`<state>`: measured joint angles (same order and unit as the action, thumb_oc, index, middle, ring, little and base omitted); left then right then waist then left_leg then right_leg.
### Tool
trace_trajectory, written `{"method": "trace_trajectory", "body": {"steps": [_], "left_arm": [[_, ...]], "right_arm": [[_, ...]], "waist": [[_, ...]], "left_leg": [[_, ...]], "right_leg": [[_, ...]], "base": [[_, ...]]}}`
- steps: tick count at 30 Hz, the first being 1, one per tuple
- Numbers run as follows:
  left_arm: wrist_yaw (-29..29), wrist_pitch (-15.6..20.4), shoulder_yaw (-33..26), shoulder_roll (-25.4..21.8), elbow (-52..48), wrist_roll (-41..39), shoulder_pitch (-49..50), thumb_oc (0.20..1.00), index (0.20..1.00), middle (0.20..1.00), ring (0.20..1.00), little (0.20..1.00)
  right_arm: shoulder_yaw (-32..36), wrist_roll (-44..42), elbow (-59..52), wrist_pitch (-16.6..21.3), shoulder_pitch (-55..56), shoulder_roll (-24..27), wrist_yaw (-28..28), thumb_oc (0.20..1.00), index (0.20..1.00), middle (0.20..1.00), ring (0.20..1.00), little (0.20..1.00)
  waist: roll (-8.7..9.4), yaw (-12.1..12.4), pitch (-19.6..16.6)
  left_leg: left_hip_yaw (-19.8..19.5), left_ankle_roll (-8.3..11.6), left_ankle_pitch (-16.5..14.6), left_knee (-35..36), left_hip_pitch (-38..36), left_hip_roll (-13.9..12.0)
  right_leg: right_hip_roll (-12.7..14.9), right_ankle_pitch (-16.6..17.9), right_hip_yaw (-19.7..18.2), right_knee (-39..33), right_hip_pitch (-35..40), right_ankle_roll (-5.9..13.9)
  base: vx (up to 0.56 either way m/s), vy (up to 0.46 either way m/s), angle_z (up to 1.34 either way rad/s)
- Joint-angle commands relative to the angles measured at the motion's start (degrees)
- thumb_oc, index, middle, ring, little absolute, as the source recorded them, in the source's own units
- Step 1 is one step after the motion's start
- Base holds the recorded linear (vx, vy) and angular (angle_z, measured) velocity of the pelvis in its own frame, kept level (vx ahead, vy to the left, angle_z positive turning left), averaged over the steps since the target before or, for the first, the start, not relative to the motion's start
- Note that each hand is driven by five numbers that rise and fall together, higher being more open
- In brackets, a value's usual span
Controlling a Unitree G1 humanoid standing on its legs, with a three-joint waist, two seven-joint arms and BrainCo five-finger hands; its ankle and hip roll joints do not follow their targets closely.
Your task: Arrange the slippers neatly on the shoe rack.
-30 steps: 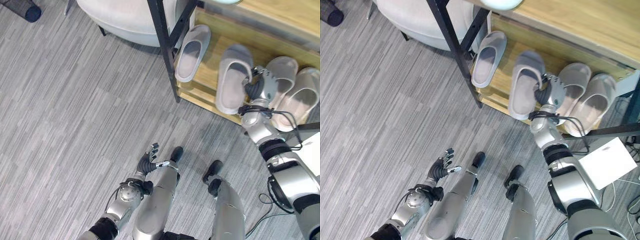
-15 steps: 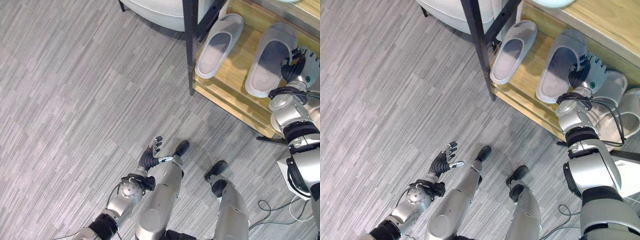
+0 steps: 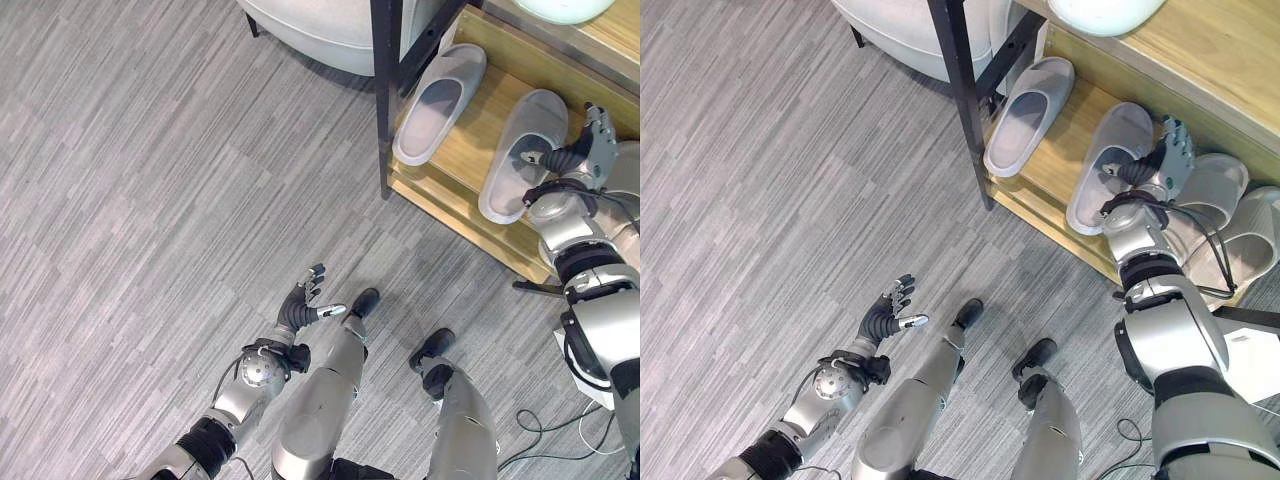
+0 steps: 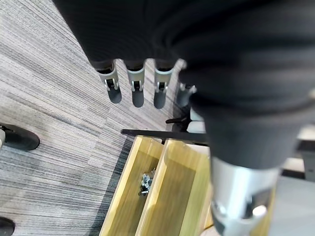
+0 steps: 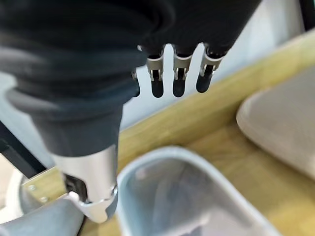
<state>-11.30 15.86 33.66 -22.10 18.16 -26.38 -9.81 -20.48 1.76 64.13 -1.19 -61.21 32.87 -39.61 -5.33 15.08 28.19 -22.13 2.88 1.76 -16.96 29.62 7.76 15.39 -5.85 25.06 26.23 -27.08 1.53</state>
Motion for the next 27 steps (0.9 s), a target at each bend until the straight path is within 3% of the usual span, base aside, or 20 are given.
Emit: {"method": "trace_trajectory", "body": {"steps": [1, 6, 18, 27], "left_arm": [[-0.8, 2.0, -0.6, -0.9, -3.0, -0.4, 0.0, 1.000, 1.000, 1.000, 1.000, 1.000], [-1.7, 1.4, -1.6, -0.1, -2.5, -0.2, 0.2, 1.000, 1.000, 1.000, 1.000, 1.000], [-1.7, 1.4, -0.7, -0.4, -1.8, -0.7, 0.4, 1.000, 1.000, 1.000, 1.000, 1.000], [0.3, 1.4, 0.0, -1.5, -1.5, -0.8, 0.4, 1.000, 1.000, 1.000, 1.000, 1.000]], "right_arm": [[2.4, -3.2, -5.1, 3.1, 1.6, 1.2, -3.6, 1.000, 1.000, 1.000, 1.000, 1.000], [6.8, -4.7, -13.4, 3.8, 8.5, -5.7, -5.1, 1.000, 1.000, 1.000, 1.000, 1.000], [7.1, -10.2, -6.0, 4.6, 6.3, -7.2, -2.9, 1.000, 1.000, 1.000, 1.000, 1.000], [7.2, -20.4, -1.8, 8.2, 4.2, -6.9, 3.9, 1.000, 1.000, 1.000, 1.000, 1.000]], "waist": [[0.57, -0.7, 0.9], [0.91, -2.6, 0.7], [0.35, -2.6, 0.9], [0.03, -0.2, 1.1]], "left_leg": [[1.3, -4.24, -12.3, -1.3, -4.4, 0.3], [1.8, -4.45, -12.2, -0.6, -5.3, 0.1], [1.7, -4.61, -11.6, 0.1, -5.0, 0.3], [0.6, -4.57, -11.5, 0.6, -4.5, 0.8]], "right_leg": [[-1.9, -11.9, -3.8, -2.2, 9.0, 1.00], [-2.2, -11.4, -4.6, -3.2, 9.6, 0.90], [-2.2, -10.4, -4.4, -4.5, 9.5, 1.13], [-2.1, -10.2, -2.5, -5.8, 10.5, 1.54]], "base": [[-0.02, 0.018, -0.08], [-0.03, 0.010, -0.17], [-0.01, 0.005, -0.04], [0.02, -0.004, 0.06]]}}
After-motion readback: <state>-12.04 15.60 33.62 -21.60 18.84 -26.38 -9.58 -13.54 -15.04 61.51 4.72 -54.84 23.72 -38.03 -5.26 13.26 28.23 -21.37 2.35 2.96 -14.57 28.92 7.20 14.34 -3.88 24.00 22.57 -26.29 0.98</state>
